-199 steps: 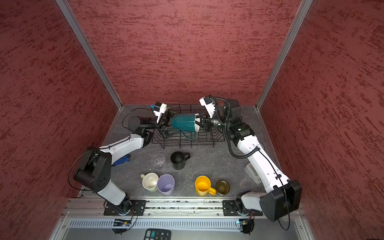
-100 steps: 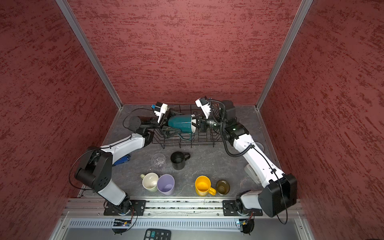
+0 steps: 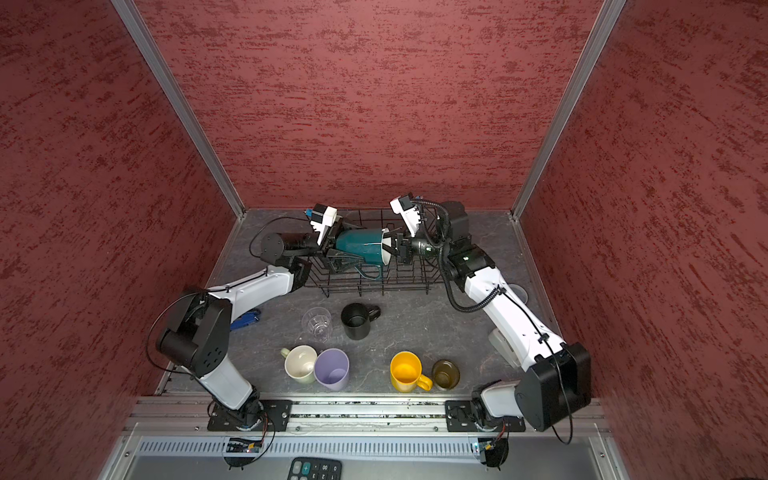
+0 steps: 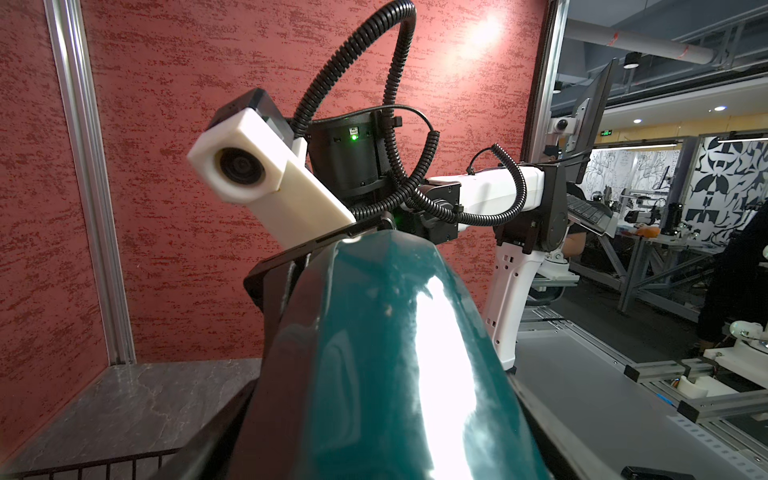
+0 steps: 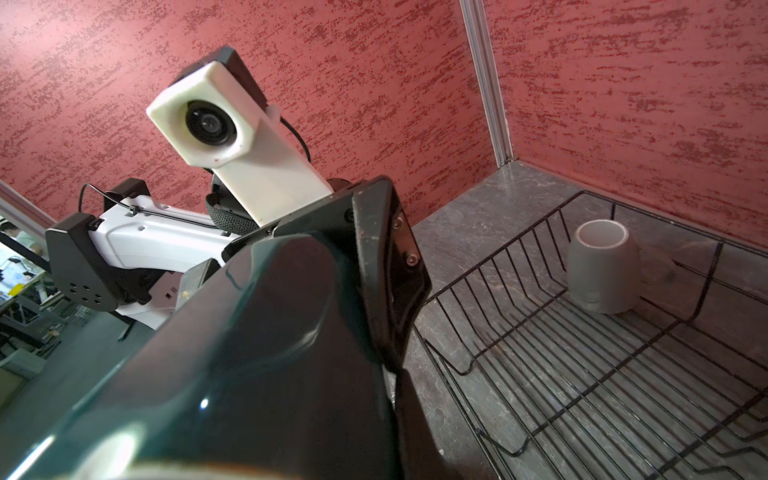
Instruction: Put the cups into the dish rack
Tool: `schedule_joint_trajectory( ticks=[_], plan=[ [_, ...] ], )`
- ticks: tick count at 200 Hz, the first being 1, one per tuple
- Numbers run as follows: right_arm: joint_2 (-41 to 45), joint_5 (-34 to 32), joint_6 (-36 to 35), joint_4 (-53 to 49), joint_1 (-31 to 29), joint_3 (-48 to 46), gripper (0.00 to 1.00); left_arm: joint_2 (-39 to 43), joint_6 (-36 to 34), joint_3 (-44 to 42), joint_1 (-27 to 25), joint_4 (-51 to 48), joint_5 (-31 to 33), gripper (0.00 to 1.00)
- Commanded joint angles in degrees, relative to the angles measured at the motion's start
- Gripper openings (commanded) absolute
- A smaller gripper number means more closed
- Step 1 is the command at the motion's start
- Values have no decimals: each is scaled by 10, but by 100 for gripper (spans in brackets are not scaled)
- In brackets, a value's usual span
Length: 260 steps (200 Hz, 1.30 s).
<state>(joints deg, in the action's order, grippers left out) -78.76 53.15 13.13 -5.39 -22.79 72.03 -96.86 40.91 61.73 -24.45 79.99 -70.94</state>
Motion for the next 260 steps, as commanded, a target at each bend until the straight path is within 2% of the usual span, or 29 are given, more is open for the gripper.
schedule_joint_trajectory(
  ticks=[1,24,50,79,94,106,158,188,234,244,255,260],
  plan=[
    [4,16,9,57,-16,3,0,-5,8,17,-9,-1,-1,72],
    [3,15,14,61,-15,3,0,-1,-1,20,-8,-24,-4,64],
    [2,11,19,62,-16,4,0,10,-15,18,-4,-47,1,51],
    [0,8,28,67,-15,6,0,25,-33,12,0,-75,23,29],
    [0,5,34,72,-15,6,0,32,-47,8,2,-91,34,11],
    [0,2,36,72,-16,7,0,37,-57,6,4,-99,40,0],
    [-1,-15,41,64,-15,8,9,57,-96,-8,11,-120,73,0],
    [-2,-36,50,58,-14,11,18,69,-112,-15,18,-142,86,0],
    [0,-62,61,46,-11,15,27,86,-136,-20,28,-184,105,0],
    [-1,-60,64,46,-11,14,27,89,-139,-19,30,-186,106,0],
    [-2,-56,66,47,-11,13,17,91,-139,-19,30,-186,106,0],
    [-2,-54,66,48,-10,13,16,91,-139,-20,30,-186,106,0]
  ],
)
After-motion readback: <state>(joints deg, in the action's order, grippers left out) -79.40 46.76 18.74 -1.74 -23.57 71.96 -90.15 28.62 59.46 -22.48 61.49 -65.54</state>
